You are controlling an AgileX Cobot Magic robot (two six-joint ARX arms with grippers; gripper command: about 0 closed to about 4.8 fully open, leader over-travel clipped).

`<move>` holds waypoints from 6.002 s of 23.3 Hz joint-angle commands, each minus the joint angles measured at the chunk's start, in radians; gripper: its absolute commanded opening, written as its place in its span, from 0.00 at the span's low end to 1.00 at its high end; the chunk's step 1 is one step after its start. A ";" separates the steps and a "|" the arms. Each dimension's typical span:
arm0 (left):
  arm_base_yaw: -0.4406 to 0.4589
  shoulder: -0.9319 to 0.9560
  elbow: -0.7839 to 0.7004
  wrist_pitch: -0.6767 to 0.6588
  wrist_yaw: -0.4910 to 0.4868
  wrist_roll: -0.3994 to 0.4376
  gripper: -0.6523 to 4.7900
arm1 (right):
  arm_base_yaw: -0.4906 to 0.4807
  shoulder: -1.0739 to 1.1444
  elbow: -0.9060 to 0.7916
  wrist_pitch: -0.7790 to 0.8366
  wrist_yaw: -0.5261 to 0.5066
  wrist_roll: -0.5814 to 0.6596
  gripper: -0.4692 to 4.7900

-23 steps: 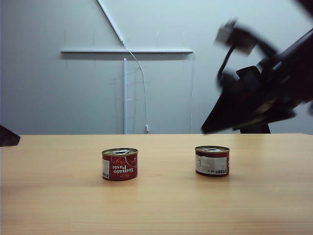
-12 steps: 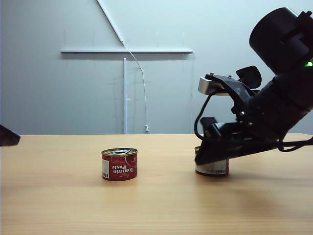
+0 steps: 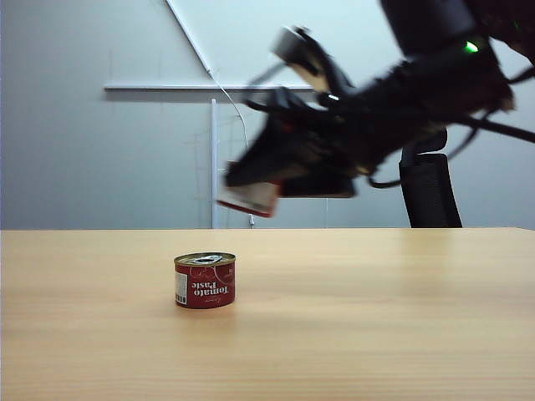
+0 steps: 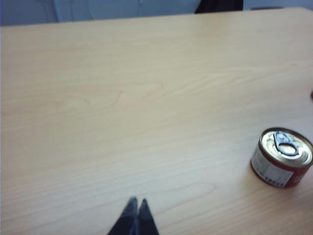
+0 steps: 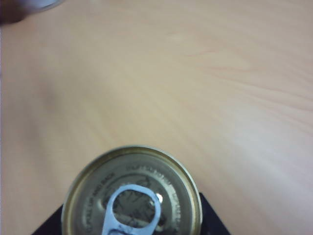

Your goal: Stack a can of tomatoes on the right onto the can of tomatoes on the left.

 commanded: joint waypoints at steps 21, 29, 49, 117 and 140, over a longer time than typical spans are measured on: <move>0.003 -0.026 0.003 0.013 0.011 0.005 0.12 | 0.137 0.180 0.200 -0.177 0.204 -0.083 0.19; 0.003 -0.026 0.003 0.012 0.011 0.005 0.12 | 0.138 0.180 0.200 -0.204 0.203 -0.080 0.19; 0.003 -0.026 0.003 0.012 0.011 0.005 0.12 | 0.154 0.125 0.201 -0.214 0.204 -0.076 0.36; 0.281 -0.160 0.003 0.019 -0.054 0.005 0.12 | -0.369 -0.920 -0.069 -0.375 0.394 -0.187 0.08; 0.282 -0.160 0.003 0.019 -0.054 0.005 0.12 | -0.551 -1.519 -0.655 -0.354 0.397 -0.013 0.08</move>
